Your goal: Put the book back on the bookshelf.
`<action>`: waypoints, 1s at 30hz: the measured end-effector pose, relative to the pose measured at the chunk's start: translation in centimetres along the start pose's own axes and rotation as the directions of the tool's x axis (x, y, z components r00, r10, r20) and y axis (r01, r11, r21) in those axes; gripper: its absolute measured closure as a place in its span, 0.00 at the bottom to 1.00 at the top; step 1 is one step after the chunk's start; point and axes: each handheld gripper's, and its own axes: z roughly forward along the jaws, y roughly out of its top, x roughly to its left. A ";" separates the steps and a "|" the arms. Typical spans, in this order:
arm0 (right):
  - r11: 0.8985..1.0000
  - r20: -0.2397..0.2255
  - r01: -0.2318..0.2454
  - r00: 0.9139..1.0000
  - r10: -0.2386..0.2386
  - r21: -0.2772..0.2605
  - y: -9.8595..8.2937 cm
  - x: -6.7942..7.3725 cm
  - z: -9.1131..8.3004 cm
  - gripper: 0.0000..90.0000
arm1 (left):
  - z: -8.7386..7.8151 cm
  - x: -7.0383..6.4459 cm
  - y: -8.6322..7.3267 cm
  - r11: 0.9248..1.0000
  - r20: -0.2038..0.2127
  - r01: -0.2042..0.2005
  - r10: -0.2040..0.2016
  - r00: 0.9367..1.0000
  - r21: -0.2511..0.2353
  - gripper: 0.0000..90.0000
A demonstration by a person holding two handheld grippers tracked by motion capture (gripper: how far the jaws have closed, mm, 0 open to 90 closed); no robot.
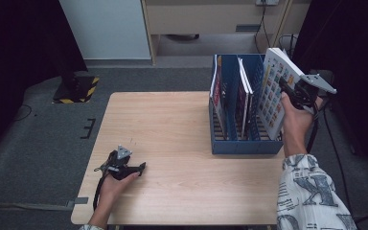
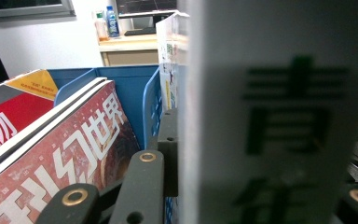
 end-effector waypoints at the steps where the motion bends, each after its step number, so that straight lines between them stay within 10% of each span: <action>1: 1.000 0.002 0.000 1.000 0.000 -0.001 0.0 0.0 0.0 0.82 | 0.0 0.0 0.0 1.000 0.000 0.000 0.000 1.000 0.000 0.16; 30: 1.000 0.026 0.003 1.000 -0.003 0.003 -3.5 0.9 1.9 0.82 | 0.1 0.0 0.1 1.000 -0.007 0.006 -0.006 1.000 0.000 0.16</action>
